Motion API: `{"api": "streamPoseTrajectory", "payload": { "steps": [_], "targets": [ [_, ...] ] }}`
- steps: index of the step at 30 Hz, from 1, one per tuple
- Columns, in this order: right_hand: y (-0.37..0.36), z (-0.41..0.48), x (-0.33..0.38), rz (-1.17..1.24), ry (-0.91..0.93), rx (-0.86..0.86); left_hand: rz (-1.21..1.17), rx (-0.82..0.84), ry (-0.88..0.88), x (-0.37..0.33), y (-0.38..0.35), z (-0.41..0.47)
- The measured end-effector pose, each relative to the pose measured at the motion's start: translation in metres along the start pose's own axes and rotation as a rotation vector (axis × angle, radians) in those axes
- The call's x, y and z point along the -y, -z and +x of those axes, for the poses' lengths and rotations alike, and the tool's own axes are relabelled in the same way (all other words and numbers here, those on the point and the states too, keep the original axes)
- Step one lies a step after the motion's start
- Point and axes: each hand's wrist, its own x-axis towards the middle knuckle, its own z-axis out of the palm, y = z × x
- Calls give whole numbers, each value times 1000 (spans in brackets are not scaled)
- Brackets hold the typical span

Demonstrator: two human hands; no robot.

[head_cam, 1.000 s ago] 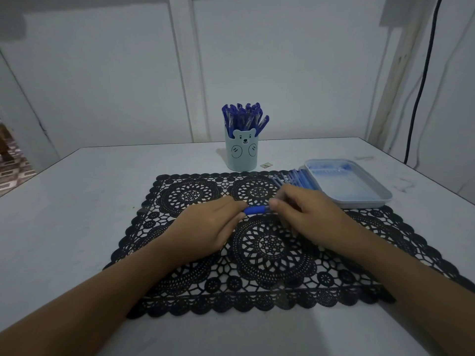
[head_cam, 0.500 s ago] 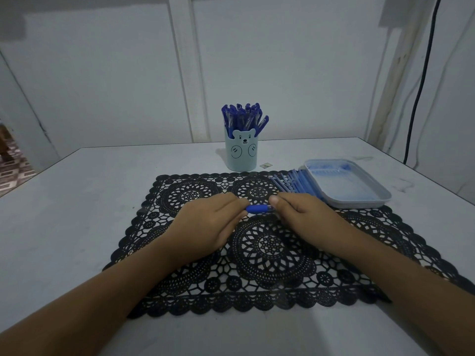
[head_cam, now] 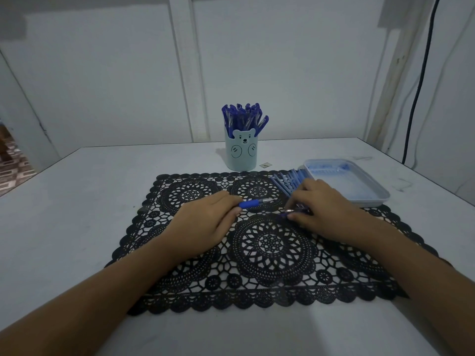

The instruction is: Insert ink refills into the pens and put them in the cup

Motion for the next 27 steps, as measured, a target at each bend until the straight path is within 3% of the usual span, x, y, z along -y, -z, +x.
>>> {"api": "streamPoseTrajectory", "payload": {
  "steps": [7, 27],
  "targets": [
    [6, -1, 11, 310, 22, -106, 1, 5, -6, -1, 1, 0],
    [8, -3, 19, 435, 35, -58, -8, -1, -48, -4, 3, 0]
  ]
}}
